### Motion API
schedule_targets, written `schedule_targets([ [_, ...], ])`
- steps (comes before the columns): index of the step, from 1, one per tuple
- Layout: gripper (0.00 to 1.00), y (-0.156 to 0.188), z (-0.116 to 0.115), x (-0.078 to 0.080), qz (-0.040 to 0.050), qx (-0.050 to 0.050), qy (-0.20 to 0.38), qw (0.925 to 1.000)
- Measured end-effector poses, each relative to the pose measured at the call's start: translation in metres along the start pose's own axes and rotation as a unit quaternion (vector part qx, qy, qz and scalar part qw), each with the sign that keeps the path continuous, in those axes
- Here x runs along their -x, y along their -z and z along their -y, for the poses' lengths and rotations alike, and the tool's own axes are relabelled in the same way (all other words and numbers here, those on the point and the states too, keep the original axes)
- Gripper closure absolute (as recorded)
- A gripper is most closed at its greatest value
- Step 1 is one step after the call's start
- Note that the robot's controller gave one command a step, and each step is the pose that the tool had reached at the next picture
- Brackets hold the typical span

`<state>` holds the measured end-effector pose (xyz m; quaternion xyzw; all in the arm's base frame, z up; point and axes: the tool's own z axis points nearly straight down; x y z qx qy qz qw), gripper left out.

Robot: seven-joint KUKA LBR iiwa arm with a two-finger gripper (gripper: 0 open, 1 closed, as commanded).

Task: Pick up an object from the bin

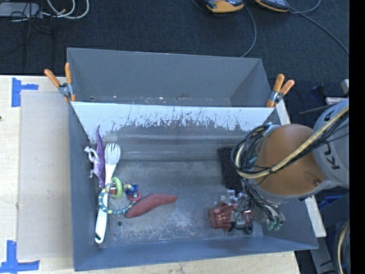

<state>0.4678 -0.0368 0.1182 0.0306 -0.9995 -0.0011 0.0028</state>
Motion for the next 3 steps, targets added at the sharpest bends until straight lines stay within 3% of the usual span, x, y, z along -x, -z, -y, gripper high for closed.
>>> schedule_targets([
  [1, 1.0, 0.021, 0.001, 0.002, 0.0025, 0.0, -0.001, 1.0],
  [2, 1.0, 0.039, 0.0, 0.021, 0.0013, 0.0, -0.024, 0.9997],
  [3, 1.0, 0.086, 0.003, 0.012, -0.0012, 0.0, -0.019, 0.9998],
])
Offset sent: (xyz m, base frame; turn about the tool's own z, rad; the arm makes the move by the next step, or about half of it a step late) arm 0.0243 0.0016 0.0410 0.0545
